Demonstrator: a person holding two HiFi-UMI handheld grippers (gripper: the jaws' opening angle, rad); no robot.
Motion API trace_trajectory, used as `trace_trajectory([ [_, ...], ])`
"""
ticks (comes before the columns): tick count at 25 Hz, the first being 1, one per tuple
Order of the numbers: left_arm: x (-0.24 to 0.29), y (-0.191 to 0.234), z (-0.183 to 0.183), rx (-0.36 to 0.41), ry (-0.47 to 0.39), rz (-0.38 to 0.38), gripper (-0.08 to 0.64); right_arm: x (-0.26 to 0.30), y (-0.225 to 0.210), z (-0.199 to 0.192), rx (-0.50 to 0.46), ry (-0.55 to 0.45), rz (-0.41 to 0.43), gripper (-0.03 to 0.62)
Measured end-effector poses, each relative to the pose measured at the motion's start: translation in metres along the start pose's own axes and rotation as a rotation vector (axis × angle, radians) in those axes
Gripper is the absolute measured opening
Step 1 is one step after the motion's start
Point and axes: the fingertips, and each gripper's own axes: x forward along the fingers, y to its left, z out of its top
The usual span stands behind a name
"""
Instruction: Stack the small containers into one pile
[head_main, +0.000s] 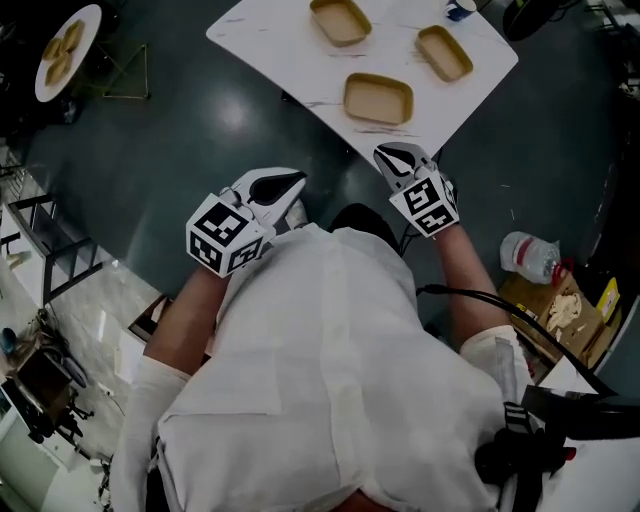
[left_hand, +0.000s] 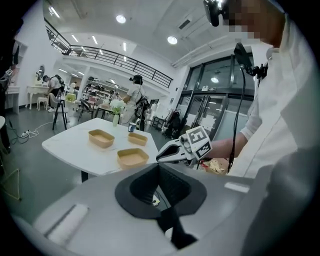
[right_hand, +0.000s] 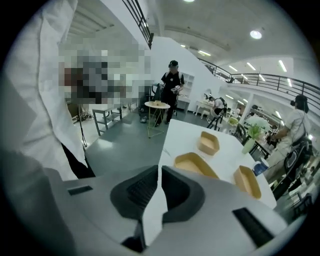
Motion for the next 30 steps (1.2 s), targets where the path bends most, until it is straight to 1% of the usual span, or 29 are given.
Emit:
trace_trajectory([
  [3, -0.002, 0.019, 0.01, -0.011, -0.021, 0.017, 0.006, 0.026, -0.022, -0.007, -0.068, 0.075, 0.025, 0.006],
  [6, -0.003, 0.035, 0.019, -0.011, -0.034, 0.051, 0.006, 0.049, -0.041, -0.017, -0.14, 0.14, 0.052, 0.006],
  [11, -0.004, 0.056, 0.032, -0.045, -0.059, 0.122, 0.006, 0.078, -0.057, -0.04, -0.262, 0.245, 0.148, 0.014],
  [13, -0.006, 0.063, 0.037, -0.056, -0.071, 0.153, 0.006, 0.087, -0.058, -0.045, -0.293, 0.27, 0.184, 0.033],
  [14, -0.006, 0.066, 0.038, -0.065, -0.076, 0.166, 0.006, 0.091, -0.059, -0.047, -0.301, 0.277, 0.201, 0.058],
  [17, 0.0, 0.068, 0.04, -0.08, -0.084, 0.193, 0.006, 0.099, -0.057, -0.052, -0.321, 0.285, 0.248, 0.058],
  [22, 0.004, 0.065, 0.04, -0.096, -0.085, 0.218, 0.006, 0.106, -0.052, -0.056, -0.359, 0.306, 0.287, 0.052],
  [24, 0.006, 0.064, 0.039, -0.102, -0.083, 0.225, 0.006, 0.109, -0.051, -0.057, -0.368, 0.311, 0.293, 0.029],
  [30, 0.012, 0.063, 0.041, -0.107, -0.086, 0.235, 0.006, 0.107, -0.054, -0.055, -0.358, 0.296, 0.293, 0.021],
])
